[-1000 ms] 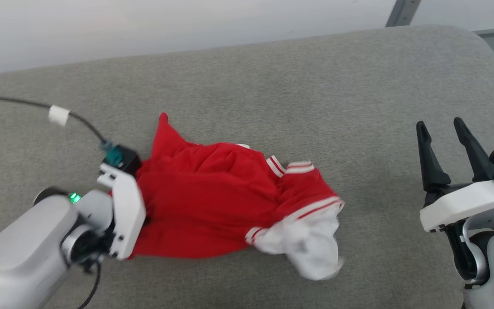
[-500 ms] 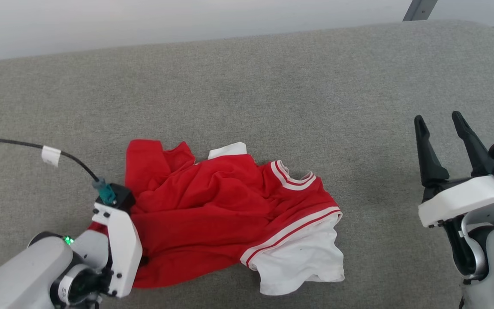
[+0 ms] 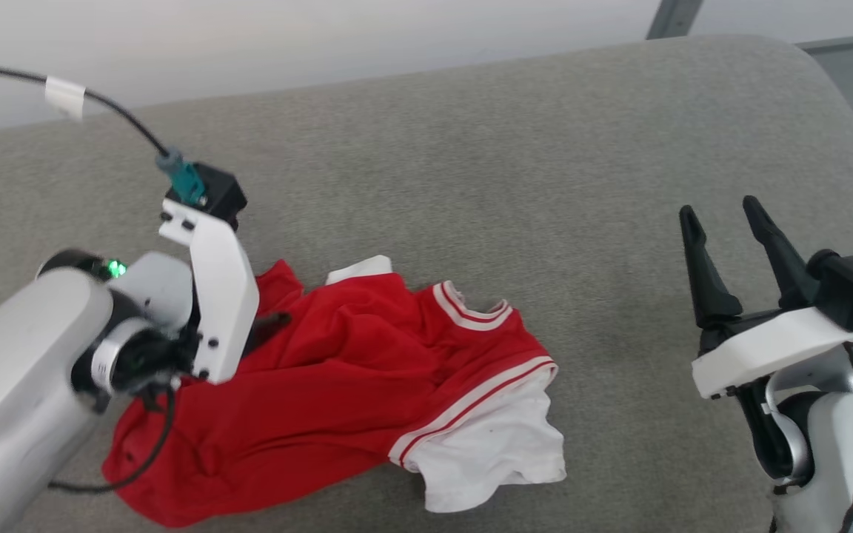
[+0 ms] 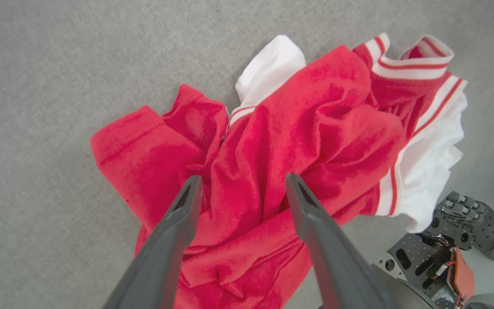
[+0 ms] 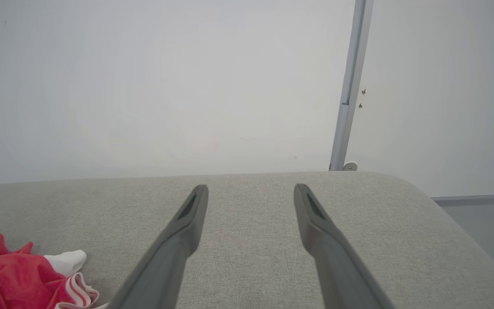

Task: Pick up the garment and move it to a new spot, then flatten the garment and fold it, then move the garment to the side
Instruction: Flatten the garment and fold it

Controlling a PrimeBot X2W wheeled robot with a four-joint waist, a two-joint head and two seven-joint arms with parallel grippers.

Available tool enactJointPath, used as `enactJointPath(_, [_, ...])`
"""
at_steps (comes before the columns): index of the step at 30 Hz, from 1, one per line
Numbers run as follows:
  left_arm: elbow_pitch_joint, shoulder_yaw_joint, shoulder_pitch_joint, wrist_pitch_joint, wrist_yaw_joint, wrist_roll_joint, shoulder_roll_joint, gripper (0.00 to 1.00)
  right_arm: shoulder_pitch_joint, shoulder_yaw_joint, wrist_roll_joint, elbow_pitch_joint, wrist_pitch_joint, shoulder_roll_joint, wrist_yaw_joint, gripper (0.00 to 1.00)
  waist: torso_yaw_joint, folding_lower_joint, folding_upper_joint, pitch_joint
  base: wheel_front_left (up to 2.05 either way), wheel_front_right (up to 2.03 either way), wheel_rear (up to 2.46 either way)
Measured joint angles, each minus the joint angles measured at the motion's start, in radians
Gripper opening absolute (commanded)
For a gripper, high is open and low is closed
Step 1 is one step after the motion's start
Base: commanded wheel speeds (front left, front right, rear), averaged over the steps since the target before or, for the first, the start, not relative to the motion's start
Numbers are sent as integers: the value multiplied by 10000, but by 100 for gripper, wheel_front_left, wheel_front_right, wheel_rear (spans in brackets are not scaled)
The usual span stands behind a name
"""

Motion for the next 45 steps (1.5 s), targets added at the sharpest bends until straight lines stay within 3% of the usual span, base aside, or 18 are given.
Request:
enactJointPath(6, [1244,-54,-761,44,-407,263,-656,100,-185,282,35,69,-48,100,0,100,-448,0,0,49,0,0,0])
enactJointPath(12, [3630,-115,-1290,-476,-972,428,-1513,100,-371,589,109,257,-169,207,0,100,-1087,0,0,257,0,0,0])
enactJointPath(19, [5496,-314,-1442,-752,-1590,474,-2088,100,-565,794,222,416,-268,272,0,100,-1531,0,0,606,0,0,0])
enactJointPath(31, [7001,-489,-1719,-593,-2094,311,-2679,100,-752,915,334,577,-437,303,0,100,-1753,0,1,1111,0,0,0])
enactJointPath(32, [7047,-520,-1763,-552,-2169,311,-2698,5,-775,928,334,593,-441,303,0,100,-1748,0,0,1138,0,0,0])
enactJointPath(33, [7118,-522,-1791,-546,-2199,290,-2717,0,-785,943,334,604,-443,305,0,100,-1739,0,0,1165,0,0,0])
enactJointPath(42, [7382,-397,-2057,-1459,-2406,274,-2882,0,-928,780,305,748,-453,267,0,100,-1322,0,0,1102,0,0,0])
enactJointPath(45, [7438,-88,-2340,-2034,-2406,274,-2546,0,-848,702,303,729,-451,174,0,100,-1077,0,0,984,0,0,0])
